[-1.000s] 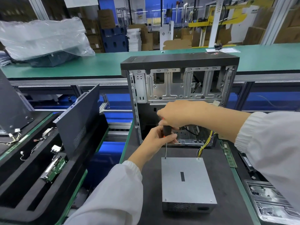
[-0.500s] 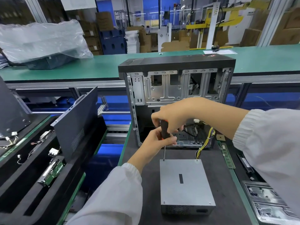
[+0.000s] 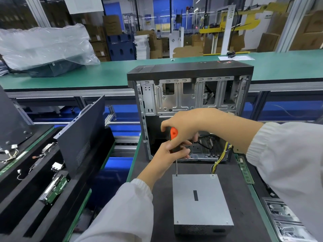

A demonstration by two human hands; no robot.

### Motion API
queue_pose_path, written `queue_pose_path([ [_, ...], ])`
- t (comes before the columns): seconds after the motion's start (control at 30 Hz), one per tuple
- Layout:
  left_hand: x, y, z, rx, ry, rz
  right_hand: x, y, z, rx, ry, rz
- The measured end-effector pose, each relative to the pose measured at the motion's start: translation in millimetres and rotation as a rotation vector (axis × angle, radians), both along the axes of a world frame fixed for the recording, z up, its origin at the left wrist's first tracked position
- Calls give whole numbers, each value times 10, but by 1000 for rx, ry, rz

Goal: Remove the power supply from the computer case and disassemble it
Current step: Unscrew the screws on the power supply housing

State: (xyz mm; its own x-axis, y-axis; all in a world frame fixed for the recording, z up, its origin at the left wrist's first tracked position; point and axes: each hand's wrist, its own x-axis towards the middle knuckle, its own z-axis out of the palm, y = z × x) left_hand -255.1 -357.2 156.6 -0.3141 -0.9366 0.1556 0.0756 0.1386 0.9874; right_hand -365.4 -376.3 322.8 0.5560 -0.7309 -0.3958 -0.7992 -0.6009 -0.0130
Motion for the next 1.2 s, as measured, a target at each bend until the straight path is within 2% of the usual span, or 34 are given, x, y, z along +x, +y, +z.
queue_pose_path([
  [0.1,15,-5,13,11,13,5,42,31,-115,-195,58,-38],
  [0.17,21,-10,18,20,14,4,70,11,-172,-217,54,24],
  [0.33,14,-8,45,24,-14,-2,45,-87,-21,79,41,87],
  [0.4,6,-7,58,7,-12,-4,37,-57,-11,22,19,53],
  [0.53,16,-8,56,20,9,12,64,19,-113,-265,40,-42],
  [0.57,19,-6,54,27,5,12,63,12,-132,-267,51,-34],
  [0.73,16,3,58,37,-4,15,-5,-20,13,-8,128,111],
  [0.93,-4,17,48,33,20,7,11,51,-84,-265,115,10],
  [1.0,5,13,35,51,-5,8,13,26,-110,-209,99,30],
  [1.1,-3,3,27,47,-28,0,-23,8,-17,19,54,82],
  [1.13,-9,2,29,42,-22,-5,-38,4,-3,47,25,79],
  [1.2,-18,-1,31,21,-17,-5,-48,42,-25,-31,5,17],
])
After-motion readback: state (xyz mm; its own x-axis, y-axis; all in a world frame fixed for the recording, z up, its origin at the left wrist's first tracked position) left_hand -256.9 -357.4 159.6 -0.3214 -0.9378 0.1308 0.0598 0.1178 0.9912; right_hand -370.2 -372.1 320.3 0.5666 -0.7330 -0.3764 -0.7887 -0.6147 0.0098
